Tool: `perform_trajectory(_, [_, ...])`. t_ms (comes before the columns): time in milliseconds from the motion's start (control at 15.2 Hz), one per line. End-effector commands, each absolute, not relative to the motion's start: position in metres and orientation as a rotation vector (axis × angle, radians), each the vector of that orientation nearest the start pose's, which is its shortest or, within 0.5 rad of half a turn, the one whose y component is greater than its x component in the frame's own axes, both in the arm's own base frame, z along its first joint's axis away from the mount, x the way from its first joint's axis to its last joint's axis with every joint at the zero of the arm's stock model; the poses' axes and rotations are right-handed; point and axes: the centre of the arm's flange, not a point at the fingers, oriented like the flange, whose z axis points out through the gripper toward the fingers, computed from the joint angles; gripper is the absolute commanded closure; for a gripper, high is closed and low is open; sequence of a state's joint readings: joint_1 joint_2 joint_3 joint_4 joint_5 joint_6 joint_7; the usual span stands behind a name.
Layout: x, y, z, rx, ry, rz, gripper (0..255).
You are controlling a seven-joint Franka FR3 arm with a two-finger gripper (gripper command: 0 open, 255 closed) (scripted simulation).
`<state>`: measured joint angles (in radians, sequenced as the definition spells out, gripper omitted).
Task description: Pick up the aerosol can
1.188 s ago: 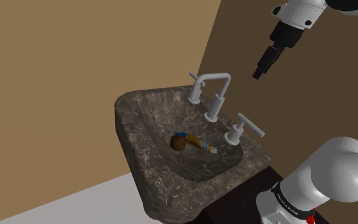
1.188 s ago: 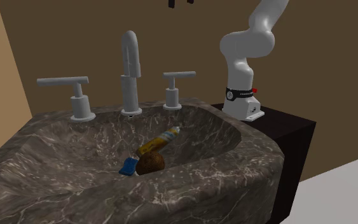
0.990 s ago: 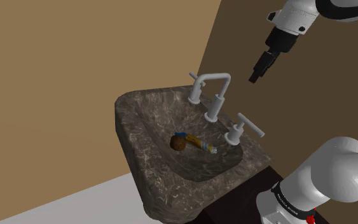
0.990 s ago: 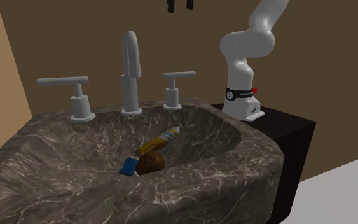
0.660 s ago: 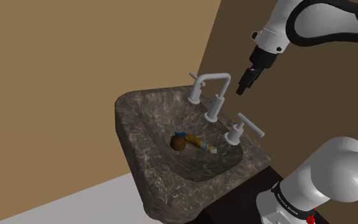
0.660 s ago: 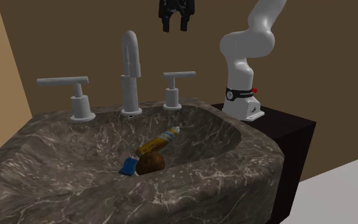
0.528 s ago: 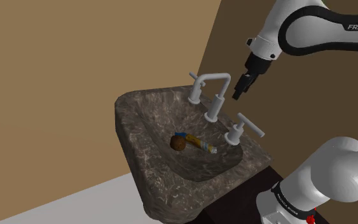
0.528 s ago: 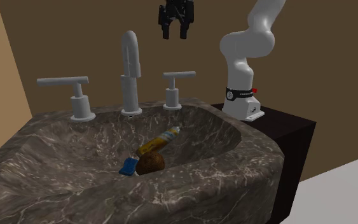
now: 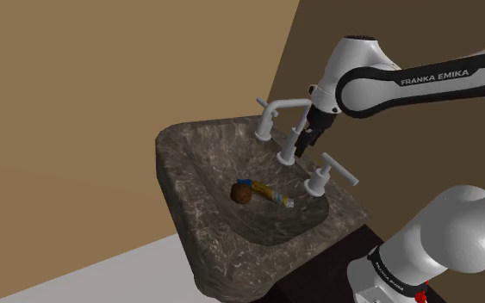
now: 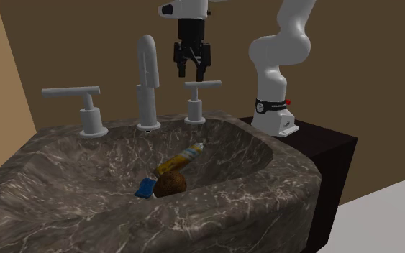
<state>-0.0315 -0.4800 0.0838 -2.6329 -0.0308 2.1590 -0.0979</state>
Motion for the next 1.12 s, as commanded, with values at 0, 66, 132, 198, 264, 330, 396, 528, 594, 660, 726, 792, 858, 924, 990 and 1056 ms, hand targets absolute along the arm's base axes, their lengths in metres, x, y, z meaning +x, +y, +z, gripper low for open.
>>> perform_trajectory(0, [0.387,0.019,0.374,-3.202,-0.25,0.005,0])
perform_trajectory(66, [0.39,0.019,0.361,-3.205,-0.248,0.011,0])
perform_trajectory(132, [0.393,0.02,0.349,-3.208,-0.246,0.017,0])
perform_trajectory(198, [0.396,0.02,0.336,-3.211,-0.244,0.023,0])
perform_trajectory(264, [0.399,0.02,0.323,-3.214,-0.242,0.029,0])
perform_trajectory(330, [0.402,0.02,0.31,-3.217,-0.24,0.035,0])
perform_trajectory(396, [0.405,0.02,0.296,-3.22,-0.238,0.041,0])
perform_trajectory(528, [0.411,0.02,0.27,-3.225,-0.235,0.053,0])
perform_trajectory(594, [0.414,0.02,0.257,-3.228,-0.233,0.059,0])
perform_trajectory(660, [0.416,0.02,0.244,-3.231,-0.231,0.065,0])
perform_trajectory(726, [0.419,0.02,0.231,-3.234,-0.229,0.071,0])
perform_trajectory(792, [0.422,0.02,0.218,-3.237,-0.227,0.077,0])
perform_trajectory(858, [0.424,0.019,0.205,-3.24,-0.225,0.083,0])
perform_trajectory(924, [0.427,0.019,0.192,-3.243,-0.223,0.089,0])
perform_trajectory(990, [0.429,0.019,0.179,-3.245,-0.221,0.096,0])
perform_trajectory(1056, [0.432,0.018,0.166,-3.248,-0.219,0.102,0])
